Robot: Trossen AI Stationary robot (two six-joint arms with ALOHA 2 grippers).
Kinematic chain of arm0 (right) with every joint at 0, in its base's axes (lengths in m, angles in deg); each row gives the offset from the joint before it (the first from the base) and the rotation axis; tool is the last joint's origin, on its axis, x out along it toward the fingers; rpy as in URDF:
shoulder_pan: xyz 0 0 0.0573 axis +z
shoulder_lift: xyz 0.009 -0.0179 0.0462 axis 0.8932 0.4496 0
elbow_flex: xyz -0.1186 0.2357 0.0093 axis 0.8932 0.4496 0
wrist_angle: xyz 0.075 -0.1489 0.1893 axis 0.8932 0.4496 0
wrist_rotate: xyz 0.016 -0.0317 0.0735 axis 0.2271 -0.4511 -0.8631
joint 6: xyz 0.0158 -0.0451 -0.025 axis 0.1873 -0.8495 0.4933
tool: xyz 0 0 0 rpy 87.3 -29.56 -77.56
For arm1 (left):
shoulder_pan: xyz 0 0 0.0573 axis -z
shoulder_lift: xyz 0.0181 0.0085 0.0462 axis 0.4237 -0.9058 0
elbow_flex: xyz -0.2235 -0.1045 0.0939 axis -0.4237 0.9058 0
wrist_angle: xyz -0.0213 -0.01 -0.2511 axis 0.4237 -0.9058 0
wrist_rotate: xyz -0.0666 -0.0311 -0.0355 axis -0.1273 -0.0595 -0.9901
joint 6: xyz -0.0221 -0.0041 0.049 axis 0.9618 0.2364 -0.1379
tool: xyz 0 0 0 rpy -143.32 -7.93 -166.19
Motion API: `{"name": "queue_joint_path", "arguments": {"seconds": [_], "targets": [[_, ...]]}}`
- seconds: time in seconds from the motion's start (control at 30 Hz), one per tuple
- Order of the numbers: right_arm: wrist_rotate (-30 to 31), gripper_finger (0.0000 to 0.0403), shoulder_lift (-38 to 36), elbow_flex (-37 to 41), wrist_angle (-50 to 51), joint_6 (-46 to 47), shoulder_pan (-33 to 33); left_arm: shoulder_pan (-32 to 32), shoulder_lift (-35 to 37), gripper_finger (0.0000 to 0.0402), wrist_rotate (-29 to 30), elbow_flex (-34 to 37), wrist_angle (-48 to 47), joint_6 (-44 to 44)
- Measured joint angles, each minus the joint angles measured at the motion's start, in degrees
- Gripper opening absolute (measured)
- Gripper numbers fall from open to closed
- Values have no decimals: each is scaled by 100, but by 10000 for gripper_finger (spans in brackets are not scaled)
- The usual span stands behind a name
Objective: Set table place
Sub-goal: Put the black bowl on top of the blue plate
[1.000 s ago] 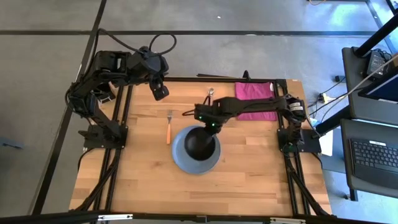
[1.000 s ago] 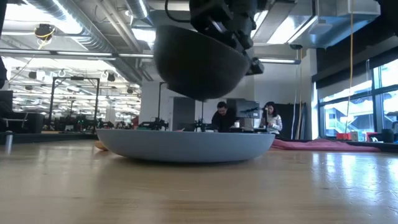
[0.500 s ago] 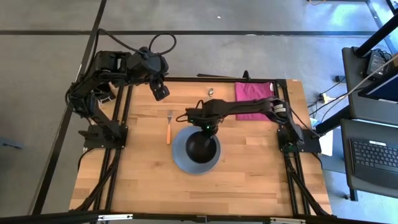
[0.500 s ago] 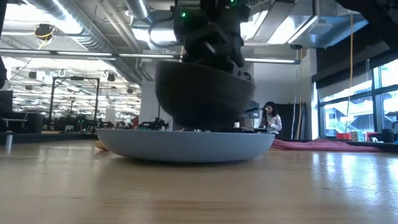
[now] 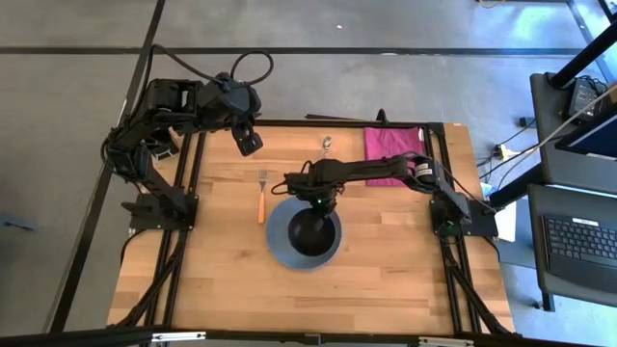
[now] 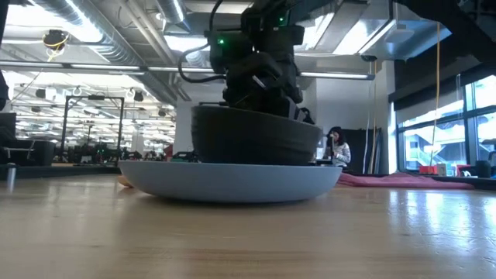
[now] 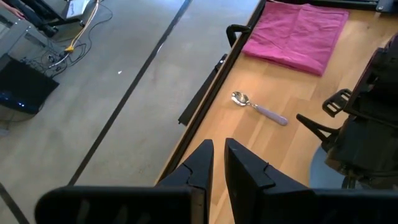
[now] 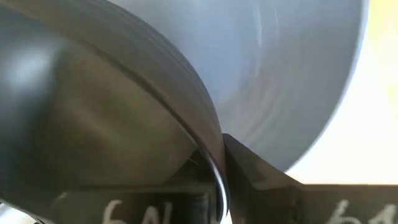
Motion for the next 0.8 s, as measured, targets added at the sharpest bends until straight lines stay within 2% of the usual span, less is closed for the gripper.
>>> {"name": "queue_joint_path", "arguments": {"seconds": [0.47, 0.8], "targets": [[69, 90, 20, -28, -273, -131, 0, 0, 0, 33, 0, 0, 0, 2], [143, 94, 17, -488, -1150, -96, 0, 0, 0, 33, 0, 0, 0, 2]]}}
